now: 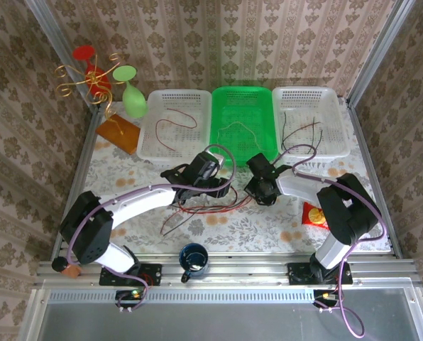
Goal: Untangle the cables
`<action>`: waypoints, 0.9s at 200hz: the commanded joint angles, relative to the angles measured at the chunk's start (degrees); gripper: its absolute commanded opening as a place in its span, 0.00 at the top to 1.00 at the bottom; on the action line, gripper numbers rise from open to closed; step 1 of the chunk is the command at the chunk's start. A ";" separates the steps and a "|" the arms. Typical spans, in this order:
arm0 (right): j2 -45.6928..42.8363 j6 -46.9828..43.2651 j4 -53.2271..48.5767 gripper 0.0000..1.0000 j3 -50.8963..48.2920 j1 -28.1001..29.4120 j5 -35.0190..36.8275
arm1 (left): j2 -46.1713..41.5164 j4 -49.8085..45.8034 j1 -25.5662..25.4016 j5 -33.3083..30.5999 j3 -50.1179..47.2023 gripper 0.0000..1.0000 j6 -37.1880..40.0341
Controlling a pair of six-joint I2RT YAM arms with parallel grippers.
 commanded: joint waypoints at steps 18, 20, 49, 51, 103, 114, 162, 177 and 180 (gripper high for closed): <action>-6.30 0.27 2.89 1.00 -2.96 0.48 2.97 | -2.48 -2.56 0.14 1.51 1.60 0.31 -1.17; -6.82 0.23 2.97 1.00 -3.17 0.48 3.13 | -2.48 -2.66 0.22 1.64 1.72 0.31 -1.23; -15.02 -1.23 4.41 1.00 -6.87 0.48 4.31 | -2.32 -3.08 1.63 6.38 3.81 0.31 -1.66; -16.01 -1.30 4.53 1.00 -7.18 0.48 4.39 | -2.31 -3.01 1.78 6.62 3.94 0.31 -1.69; -33.69 -8.82 14.51 1.00 -15.41 0.39 5.56 | -2.96 0.52 3.71 9.10 3.94 0.30 -1.75; -37.11 -11.16 16.73 1.00 -16.62 0.39 5.77 | -3.07 1.12 4.62 10.70 3.78 0.31 -2.70; -44.20 -24.35 26.65 1.00 -17.27 -0.54 -2.92 | -3.38 1.61 5.74 14.56 4.62 0.31 -1.28; -43.78 -26.74 27.51 1.00 -15.41 -1.18 -7.12 | -3.51 1.15 6.58 15.90 4.80 0.30 -1.48; -43.56 -27.10 27.58 1.00 -15.07 -1.27 -7.63 | -3.57 1.14 6.74 16.22 4.81 0.30 -1.64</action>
